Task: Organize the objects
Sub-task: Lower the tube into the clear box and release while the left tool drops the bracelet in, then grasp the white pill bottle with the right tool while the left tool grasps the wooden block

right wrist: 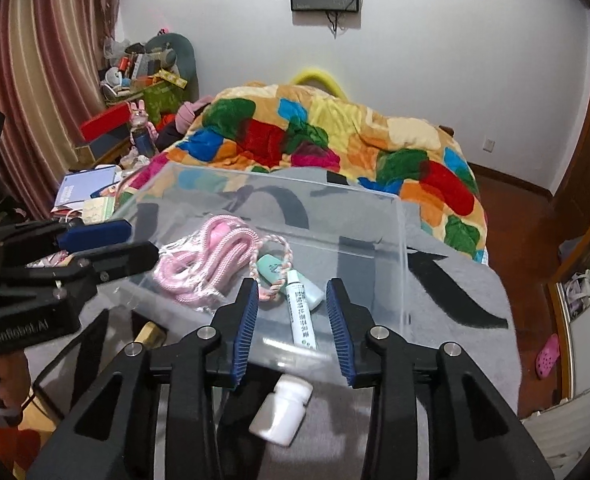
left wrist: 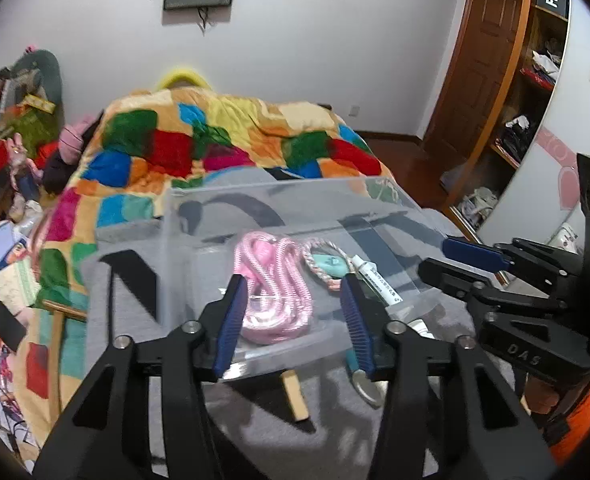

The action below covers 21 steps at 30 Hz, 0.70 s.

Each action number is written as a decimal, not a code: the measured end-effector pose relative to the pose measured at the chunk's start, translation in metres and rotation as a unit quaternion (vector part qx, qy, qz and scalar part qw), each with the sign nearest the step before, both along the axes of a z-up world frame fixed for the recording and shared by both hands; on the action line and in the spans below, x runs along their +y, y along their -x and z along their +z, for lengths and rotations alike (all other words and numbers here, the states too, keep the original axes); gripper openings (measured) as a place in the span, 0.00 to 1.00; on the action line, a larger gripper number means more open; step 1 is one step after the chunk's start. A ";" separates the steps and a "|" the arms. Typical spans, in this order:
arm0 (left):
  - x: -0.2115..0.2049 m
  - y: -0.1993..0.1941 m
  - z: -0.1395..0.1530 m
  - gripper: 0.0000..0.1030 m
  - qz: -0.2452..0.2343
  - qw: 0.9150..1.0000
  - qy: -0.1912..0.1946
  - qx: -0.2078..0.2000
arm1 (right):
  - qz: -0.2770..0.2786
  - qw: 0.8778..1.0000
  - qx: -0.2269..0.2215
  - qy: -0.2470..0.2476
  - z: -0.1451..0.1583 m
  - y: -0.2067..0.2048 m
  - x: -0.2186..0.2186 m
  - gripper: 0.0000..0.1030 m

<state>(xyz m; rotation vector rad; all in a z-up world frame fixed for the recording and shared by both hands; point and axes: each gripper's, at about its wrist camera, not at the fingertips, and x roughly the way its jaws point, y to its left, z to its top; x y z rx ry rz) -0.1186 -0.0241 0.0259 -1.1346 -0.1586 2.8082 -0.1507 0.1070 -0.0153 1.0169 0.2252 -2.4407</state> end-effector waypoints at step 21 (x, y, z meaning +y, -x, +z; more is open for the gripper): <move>0.002 -0.041 -0.048 0.57 0.006 0.999 0.024 -0.031 | -0.010 0.998 -0.050 0.022 -0.042 -0.033 0.026 0.39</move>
